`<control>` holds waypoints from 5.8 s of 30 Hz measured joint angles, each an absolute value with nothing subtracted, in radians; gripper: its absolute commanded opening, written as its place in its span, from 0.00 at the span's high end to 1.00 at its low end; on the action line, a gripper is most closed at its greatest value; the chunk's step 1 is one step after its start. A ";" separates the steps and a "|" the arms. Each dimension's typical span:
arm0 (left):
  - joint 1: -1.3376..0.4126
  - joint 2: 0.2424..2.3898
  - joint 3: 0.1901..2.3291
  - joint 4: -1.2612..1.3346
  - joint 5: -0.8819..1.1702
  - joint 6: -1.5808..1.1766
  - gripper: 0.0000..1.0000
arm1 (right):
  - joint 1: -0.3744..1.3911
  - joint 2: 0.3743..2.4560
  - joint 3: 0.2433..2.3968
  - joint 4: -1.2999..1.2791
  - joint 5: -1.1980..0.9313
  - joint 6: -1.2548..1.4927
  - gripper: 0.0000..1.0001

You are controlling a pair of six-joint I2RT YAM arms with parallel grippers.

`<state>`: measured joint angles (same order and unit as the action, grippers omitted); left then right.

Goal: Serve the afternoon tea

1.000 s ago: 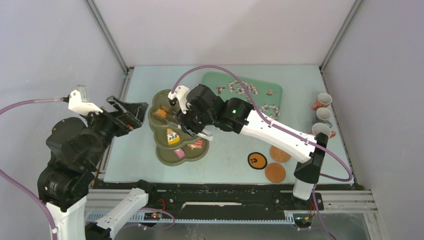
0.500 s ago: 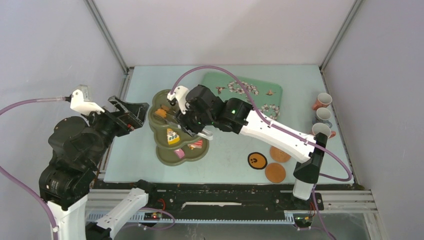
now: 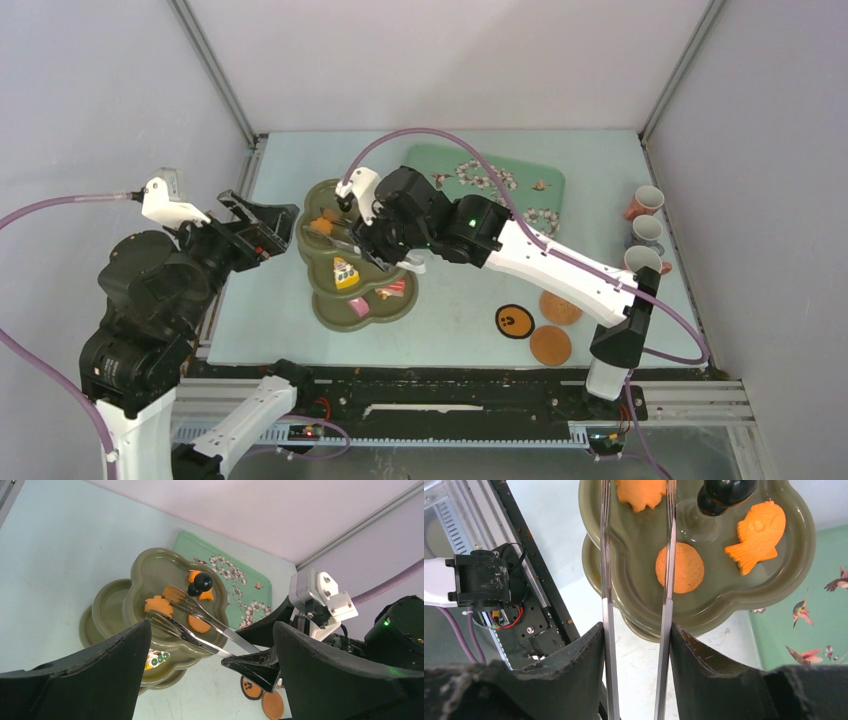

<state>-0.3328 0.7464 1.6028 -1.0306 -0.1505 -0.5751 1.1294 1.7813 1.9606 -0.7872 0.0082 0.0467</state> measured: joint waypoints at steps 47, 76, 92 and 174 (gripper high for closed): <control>-0.333 0.787 1.554 -0.949 -0.120 -0.604 0.02 | 0.688 1.217 1.136 -0.845 -0.004 0.307 0.62; -0.333 0.714 1.497 -1.027 -0.113 -0.656 0.02 | 0.981 1.626 1.034 -0.531 0.081 0.517 0.53; -0.333 0.706 1.486 -1.042 -0.093 -0.656 0.02 | 0.986 1.694 1.026 -0.471 0.016 0.661 0.31; -0.620 0.746 1.616 -1.151 -0.114 -0.331 0.02 | 0.986 1.775 1.132 -0.665 0.212 0.926 1.00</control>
